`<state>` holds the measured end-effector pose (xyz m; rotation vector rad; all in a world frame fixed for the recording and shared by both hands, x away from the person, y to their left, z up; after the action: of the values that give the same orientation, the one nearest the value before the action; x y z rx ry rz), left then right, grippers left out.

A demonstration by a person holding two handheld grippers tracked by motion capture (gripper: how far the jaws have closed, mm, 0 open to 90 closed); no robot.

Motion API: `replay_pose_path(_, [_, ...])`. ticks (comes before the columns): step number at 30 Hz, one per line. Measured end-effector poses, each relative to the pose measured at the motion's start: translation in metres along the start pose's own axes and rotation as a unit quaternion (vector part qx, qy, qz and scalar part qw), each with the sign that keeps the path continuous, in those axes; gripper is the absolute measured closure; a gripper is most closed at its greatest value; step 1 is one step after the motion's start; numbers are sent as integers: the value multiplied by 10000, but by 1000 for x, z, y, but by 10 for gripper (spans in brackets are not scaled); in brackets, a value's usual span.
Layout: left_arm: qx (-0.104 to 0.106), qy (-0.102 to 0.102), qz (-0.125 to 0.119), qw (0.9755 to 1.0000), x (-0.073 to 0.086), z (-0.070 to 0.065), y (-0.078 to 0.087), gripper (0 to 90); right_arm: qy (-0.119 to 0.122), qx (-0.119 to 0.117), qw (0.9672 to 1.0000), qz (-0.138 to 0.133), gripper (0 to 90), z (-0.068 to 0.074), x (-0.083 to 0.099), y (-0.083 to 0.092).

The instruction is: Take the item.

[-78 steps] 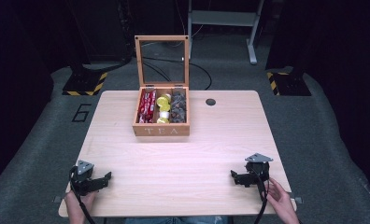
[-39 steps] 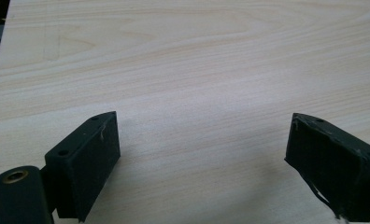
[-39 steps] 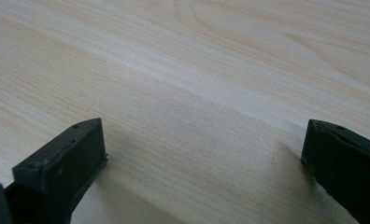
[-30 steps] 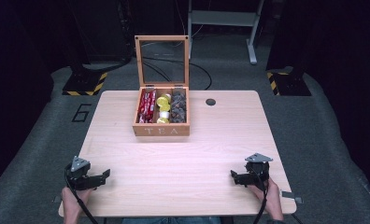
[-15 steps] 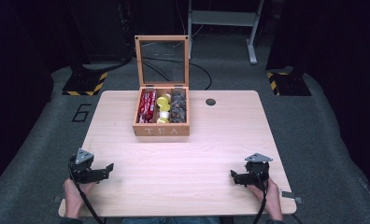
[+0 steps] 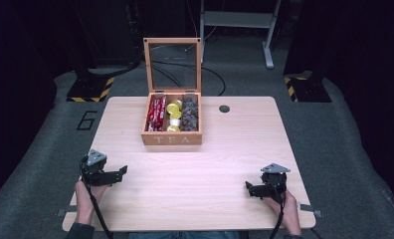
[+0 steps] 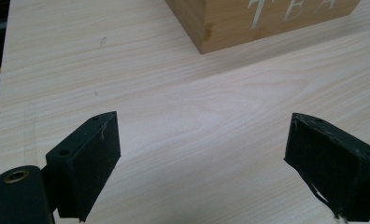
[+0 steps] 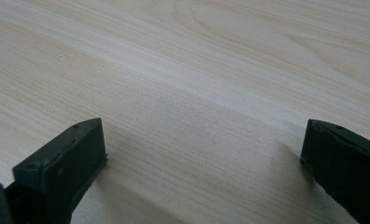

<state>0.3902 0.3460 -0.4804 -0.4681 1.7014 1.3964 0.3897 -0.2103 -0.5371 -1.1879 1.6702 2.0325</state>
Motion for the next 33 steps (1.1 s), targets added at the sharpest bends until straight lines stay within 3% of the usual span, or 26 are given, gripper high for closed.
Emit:
replay_pose_path(18, [93,-315,17,9995,-33,-5,-10,119,-14,15,10000,-2,0,0,0,0])
replay_pose_path(23, [141,-258,-69,9995,-40,-5,-10,123,-21,26,10000,-2,0,0,0,0])
replay_pose_path(33, [208,-314,90,9992,-55,-5,-22,131,-29,42,10000,-2,0,1,0,0])
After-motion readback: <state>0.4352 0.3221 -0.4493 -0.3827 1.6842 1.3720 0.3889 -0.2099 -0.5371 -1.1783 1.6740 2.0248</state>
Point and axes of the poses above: each handheld gripper's, and its own axes: y roughly backward along the jaws, x roughly out of its underside, z roughly to its left, the point moved 1 cm from there along -y, roughly forward along the jaws, and after that the axes turned 1 degree about -y, right-handed, at the moved point
